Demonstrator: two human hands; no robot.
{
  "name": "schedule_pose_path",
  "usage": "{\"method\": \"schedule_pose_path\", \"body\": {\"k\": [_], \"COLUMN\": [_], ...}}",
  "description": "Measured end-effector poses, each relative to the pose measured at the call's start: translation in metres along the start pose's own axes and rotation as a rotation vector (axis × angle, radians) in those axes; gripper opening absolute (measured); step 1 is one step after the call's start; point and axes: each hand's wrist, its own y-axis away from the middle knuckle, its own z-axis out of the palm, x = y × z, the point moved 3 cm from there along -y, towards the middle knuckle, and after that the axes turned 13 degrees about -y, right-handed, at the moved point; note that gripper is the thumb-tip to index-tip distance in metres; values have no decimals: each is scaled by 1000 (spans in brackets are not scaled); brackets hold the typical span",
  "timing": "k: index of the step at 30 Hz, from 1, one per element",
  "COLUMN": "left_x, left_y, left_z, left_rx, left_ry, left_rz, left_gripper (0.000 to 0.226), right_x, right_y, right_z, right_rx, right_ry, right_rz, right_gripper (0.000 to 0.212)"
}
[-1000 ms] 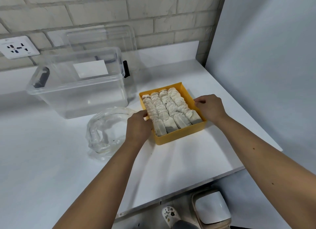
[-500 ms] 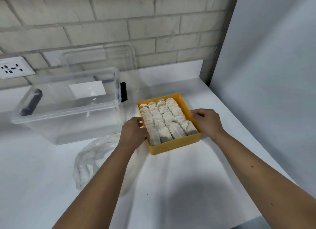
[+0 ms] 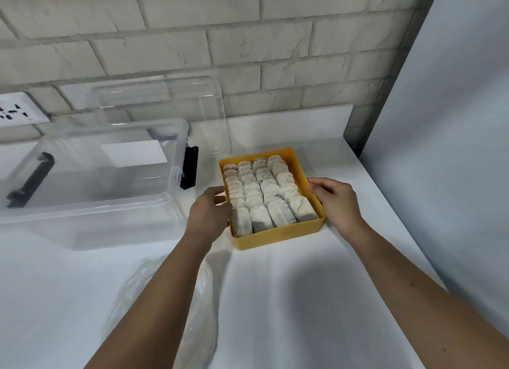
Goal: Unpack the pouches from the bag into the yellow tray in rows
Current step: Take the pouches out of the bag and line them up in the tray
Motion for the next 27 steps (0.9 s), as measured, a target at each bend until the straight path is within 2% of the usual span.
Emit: {"method": "schedule_pose_path", "body": {"k": [15, 27], "left_x": [22, 31], "left_y": [-42, -62], "left_z": [12, 18], "left_rx": [-46, -76], "left_ry": [117, 161], "left_rz": [-21, -22], "left_gripper": [45, 43], "right_x": [5, 1], "right_y": [-48, -69], "right_z": [-1, -3], "right_rx": [45, 14], "right_ry": [-62, -3], "right_rz": [-12, -42], "right_gripper": [20, 21]}}
